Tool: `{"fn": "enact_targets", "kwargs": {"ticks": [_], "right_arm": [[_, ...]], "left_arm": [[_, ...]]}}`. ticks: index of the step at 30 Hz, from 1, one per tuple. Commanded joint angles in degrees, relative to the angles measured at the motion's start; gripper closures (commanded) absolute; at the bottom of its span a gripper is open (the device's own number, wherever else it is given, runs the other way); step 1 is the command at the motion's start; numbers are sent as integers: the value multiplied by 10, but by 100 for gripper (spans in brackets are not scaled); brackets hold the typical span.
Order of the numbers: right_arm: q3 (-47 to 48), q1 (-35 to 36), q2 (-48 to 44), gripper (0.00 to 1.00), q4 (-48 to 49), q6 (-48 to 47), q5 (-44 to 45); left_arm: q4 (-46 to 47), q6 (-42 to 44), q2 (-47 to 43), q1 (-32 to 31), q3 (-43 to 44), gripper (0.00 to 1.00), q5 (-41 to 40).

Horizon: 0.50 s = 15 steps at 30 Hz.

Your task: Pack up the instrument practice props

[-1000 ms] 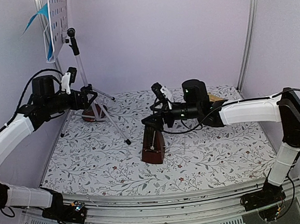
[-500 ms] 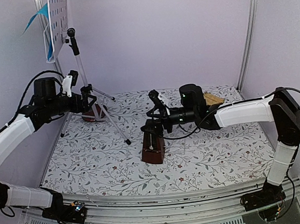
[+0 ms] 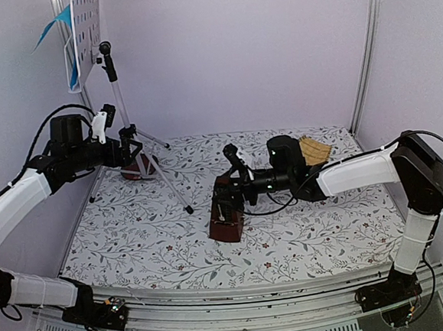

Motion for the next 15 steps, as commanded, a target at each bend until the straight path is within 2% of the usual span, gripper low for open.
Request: {"fn": "enact_targets", "kwargs": {"ticks": [1, 15], "right_arm": [[-13, 1, 12, 1, 41, 9, 13], [-54, 1, 16, 1, 77, 35, 75]], "left_arm": [[-6, 9, -1, 5, -6, 6, 9], [-5, 6, 0, 5, -7, 6, 16]]}}
